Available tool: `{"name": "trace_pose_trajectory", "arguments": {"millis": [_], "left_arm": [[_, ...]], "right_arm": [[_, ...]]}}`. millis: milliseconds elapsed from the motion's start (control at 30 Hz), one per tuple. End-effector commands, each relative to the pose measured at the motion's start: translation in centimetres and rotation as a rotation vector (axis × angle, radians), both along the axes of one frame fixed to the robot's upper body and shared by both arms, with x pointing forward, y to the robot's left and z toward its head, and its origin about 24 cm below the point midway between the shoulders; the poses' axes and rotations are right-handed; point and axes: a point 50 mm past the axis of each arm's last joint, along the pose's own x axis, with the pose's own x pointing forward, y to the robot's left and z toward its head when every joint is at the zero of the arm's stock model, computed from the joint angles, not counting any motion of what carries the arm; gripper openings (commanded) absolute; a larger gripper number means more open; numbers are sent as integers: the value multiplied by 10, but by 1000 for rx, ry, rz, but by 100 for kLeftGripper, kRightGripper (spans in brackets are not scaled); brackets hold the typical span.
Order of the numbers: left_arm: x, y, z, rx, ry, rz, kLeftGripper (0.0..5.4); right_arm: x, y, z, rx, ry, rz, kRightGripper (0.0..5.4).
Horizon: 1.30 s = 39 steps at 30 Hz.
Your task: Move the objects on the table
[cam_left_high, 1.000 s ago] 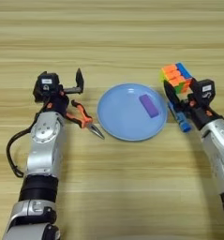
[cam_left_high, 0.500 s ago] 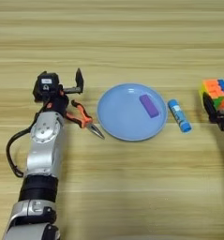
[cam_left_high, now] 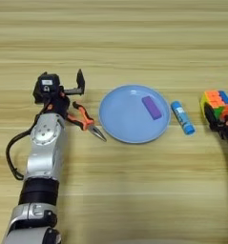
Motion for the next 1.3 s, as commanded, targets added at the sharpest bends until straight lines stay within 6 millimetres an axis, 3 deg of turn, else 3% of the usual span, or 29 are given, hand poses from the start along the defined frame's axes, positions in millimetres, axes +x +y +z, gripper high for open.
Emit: {"name": "trace_pose_trajectory", "arguments": {"millis": [33,567,867,1300], "left_arm": [[0,2,1,8,7,3,540],[0,2,0,10,9,4,540],[0,2,1,11,8,7,540],[1,3,1,11,8,8,540]], "right_arm": [[0,-2,-3,-17,19,0,372],[-3,0,18,-52,-80,0,537],[-10,-2,38,-92,-158,0,537],[-26,27,45,-195,-162,196,537]]}}
